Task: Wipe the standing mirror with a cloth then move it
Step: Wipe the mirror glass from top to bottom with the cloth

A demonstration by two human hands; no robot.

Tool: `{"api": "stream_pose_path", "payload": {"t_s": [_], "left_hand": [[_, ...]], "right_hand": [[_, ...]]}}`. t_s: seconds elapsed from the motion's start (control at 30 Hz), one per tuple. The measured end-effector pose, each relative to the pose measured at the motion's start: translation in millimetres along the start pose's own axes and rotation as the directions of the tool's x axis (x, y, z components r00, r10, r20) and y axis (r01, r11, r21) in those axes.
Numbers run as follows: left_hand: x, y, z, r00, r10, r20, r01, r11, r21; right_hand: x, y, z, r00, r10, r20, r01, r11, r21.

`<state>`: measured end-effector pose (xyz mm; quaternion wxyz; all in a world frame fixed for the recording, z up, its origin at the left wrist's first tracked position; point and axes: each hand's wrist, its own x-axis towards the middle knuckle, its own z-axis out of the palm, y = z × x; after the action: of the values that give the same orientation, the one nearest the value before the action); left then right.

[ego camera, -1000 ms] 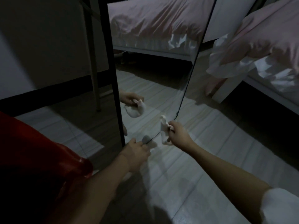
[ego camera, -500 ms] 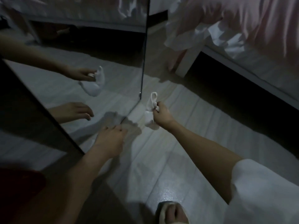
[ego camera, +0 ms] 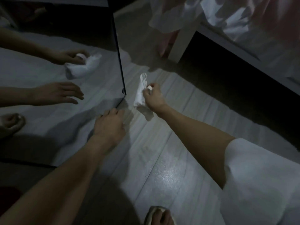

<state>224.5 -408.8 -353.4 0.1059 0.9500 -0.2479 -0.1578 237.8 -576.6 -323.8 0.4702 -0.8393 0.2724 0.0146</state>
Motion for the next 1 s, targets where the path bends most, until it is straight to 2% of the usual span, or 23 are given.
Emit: {"api": "stream_pose_path", "payload": {"t_s": [0.1, 0.23, 0.37, 0.43, 0.5, 0.57, 0.67, 0.73, 0.8, 0.83, 0.9, 0.97, 1.0], "left_hand": [[6.0, 2.9, -26.6, 1.000, 0.010, 0.025, -0.013, 0.989, 0.148], [23.0, 7.8, -44.1, 0.985, 0.124, 0.117, -0.157, 0.930, 0.332], [39.6, 1.3, -31.2, 0.973, 0.147, 0.178, -0.197, 0.929, 0.313], [48.6, -2.4, -25.1, 0.975, 0.158, 0.154, -0.197, 0.938, 0.286], [56.1, -5.2, -22.1, 0.977, 0.178, 0.117, -0.204, 0.940, 0.274], [63.6, -10.4, -19.2, 0.978, 0.196, 0.076, -0.209, 0.931, 0.299], [62.8, -12.8, -11.1, 0.974, 0.202, 0.102, -0.224, 0.925, 0.308], [57.7, -13.6, -5.5, 0.960, 0.187, 0.210, -0.244, 0.925, 0.291], [55.9, -15.4, -1.9, 0.941, 0.192, 0.279, -0.274, 0.916, 0.294], [55.4, -17.1, -0.9, 0.936, 0.198, 0.290, -0.284, 0.914, 0.291], [53.8, -22.4, 0.1, 0.937, 0.195, 0.291, -0.279, 0.917, 0.286], [50.2, -29.4, 2.3, 0.941, 0.186, 0.283, -0.270, 0.916, 0.297], [48.2, -33.0, 4.2, 0.943, 0.189, 0.274, -0.272, 0.913, 0.304]], "right_hand": [[4.2, -16.1, 2.0, 0.998, 0.041, -0.056, -0.033, 0.991, 0.128], [9.8, -21.9, 15.7, 0.986, 0.104, -0.132, -0.059, 0.948, 0.314], [25.0, -17.0, 21.6, 0.960, 0.215, -0.178, -0.099, 0.859, 0.502], [30.8, -17.5, 25.4, 0.963, 0.242, -0.121, -0.126, 0.796, 0.593], [30.5, -28.1, 28.4, 0.977, 0.208, -0.047, -0.128, 0.750, 0.649], [26.0, -45.9, 33.5, 0.992, 0.115, -0.054, -0.054, 0.768, 0.638], [13.2, -84.1, 33.1, 0.969, -0.115, -0.221, 0.223, 0.794, 0.565], [7.5, -108.0, 32.3, 0.889, -0.277, -0.363, 0.437, 0.750, 0.496], [10.0, -122.5, 38.8, 0.789, -0.421, -0.448, 0.591, 0.720, 0.363], [13.9, -124.6, 45.7, 0.750, -0.468, -0.468, 0.629, 0.724, 0.284], [20.3, -121.9, 60.0, 0.734, -0.495, -0.466, 0.627, 0.757, 0.183], [29.3, -103.1, 73.8, 0.776, -0.478, -0.411, 0.573, 0.807, 0.145], [35.2, -88.6, 80.2, 0.821, -0.448, -0.353, 0.521, 0.842, 0.144]]}}
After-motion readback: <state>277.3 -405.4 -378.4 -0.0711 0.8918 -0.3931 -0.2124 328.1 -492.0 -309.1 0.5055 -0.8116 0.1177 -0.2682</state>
